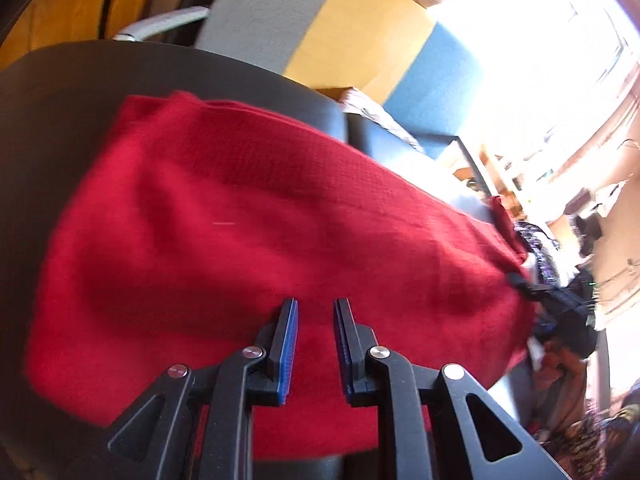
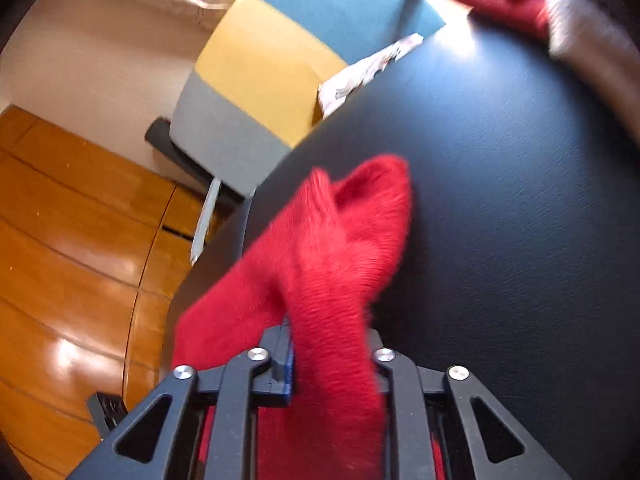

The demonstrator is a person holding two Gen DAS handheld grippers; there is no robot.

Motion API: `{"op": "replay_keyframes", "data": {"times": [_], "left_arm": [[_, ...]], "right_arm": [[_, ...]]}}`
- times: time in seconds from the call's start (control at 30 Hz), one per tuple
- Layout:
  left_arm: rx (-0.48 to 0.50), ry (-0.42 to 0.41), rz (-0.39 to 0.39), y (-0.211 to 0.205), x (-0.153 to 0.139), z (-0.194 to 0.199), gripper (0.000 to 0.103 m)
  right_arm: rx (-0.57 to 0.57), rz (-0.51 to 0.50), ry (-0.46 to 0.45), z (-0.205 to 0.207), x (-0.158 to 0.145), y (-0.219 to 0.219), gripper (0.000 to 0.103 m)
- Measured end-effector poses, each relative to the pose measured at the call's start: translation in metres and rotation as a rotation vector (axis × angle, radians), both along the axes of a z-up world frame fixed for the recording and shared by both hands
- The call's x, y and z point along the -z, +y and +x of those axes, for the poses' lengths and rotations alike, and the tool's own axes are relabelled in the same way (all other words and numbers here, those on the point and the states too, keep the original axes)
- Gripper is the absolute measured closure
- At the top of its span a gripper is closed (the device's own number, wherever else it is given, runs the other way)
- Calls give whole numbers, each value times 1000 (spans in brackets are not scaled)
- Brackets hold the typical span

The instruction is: Fold clothes

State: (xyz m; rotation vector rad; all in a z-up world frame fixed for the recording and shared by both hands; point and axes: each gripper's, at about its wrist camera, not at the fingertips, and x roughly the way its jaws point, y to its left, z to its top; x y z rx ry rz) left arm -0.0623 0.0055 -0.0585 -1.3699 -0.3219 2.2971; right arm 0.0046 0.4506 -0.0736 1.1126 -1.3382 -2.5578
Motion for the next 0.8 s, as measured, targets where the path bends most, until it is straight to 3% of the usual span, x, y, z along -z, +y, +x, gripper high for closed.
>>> {"op": "replay_keyframes", "data": {"times": [0.1, 0.23, 0.33, 0.43, 0.53, 0.57, 0.6, 0.77, 0.8], "left_arm": [[-34, 41, -93, -17, -2, 7, 85], [-22, 74, -151, -30, 6, 23, 85], [-13, 100, -194, -39, 12, 35, 85], [25, 139, -267, -33, 15, 37, 85], [57, 180, -332, -26, 17, 39, 85], [53, 178, -323, -28, 17, 39, 85], [50, 176, -315, -29, 18, 39, 85], [-2, 122, -220, -32, 19, 21, 85], [-22, 120, -198, -35, 17, 19, 85]], "right_arm": [[43, 44, 5, 16, -19, 19, 90], [91, 95, -17, 30, -37, 36, 90], [25, 77, -43, 32, -39, 43, 90], [44, 133, -107, 33, -32, 49, 79], [105, 183, -140, 43, -26, 59, 46], [133, 188, -140, 50, -25, 63, 35], [141, 189, -134, 54, -22, 67, 32], [28, 132, -118, 56, -1, 71, 33], [12, 143, -98, 57, 0, 68, 39]]}}
